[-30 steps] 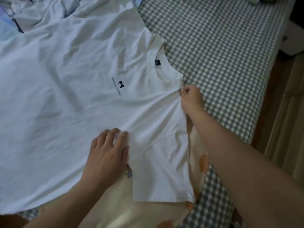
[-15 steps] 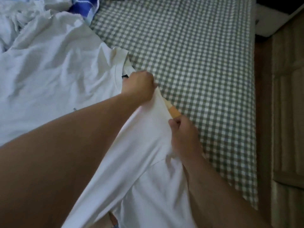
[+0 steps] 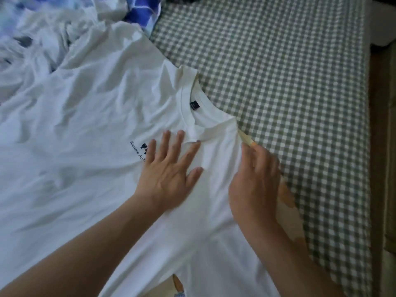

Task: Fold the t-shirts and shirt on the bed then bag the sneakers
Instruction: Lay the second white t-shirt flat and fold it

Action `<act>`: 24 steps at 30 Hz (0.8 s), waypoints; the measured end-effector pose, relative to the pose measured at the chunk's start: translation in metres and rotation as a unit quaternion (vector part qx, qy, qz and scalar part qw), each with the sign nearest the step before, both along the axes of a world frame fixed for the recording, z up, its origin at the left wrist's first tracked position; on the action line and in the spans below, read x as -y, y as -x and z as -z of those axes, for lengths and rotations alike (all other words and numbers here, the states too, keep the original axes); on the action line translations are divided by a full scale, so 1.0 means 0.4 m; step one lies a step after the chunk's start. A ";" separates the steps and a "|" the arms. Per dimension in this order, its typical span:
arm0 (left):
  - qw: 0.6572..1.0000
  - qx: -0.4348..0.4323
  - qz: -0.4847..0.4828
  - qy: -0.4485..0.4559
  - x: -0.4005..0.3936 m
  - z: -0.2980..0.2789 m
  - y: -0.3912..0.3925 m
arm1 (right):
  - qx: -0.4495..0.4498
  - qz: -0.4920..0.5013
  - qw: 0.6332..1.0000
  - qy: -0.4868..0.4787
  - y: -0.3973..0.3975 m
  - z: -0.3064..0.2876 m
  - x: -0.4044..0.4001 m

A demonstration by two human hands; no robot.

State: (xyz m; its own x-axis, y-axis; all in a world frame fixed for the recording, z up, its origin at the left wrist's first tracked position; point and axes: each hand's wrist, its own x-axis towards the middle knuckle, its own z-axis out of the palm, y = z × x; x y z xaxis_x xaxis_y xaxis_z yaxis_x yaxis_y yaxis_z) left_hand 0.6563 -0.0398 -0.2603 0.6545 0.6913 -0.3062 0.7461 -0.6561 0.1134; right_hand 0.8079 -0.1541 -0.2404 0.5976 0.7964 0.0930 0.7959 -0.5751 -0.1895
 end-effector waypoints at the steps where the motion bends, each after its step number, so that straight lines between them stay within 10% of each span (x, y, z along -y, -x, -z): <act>1: 1.000 0.019 0.000 0.011 -0.013 0.001 -0.015 | -0.016 -0.079 0.996 -0.028 0.021 0.004 -0.043; 3: 0.997 0.059 -0.001 0.045 -0.049 -0.014 -0.028 | -0.063 -0.184 0.981 -0.019 0.035 0.044 -0.113; 10: 0.996 -0.052 -0.067 0.009 -0.377 -0.020 0.065 | -0.024 -0.082 0.994 0.073 0.009 0.117 -0.137; 24: 0.977 0.077 -0.024 -0.198 -0.665 -0.063 -0.219 | -0.049 -0.026 0.997 0.057 -0.011 0.138 -0.143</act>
State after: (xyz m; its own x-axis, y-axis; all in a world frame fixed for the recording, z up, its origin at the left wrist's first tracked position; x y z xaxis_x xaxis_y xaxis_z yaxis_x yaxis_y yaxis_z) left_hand 0.7440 0.2263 -0.2351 0.6364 0.7660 0.0912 0.7705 -0.6368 -0.0282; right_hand 0.8123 -0.0967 -0.2957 0.5563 0.8290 -0.0566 0.8064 -0.5551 -0.2038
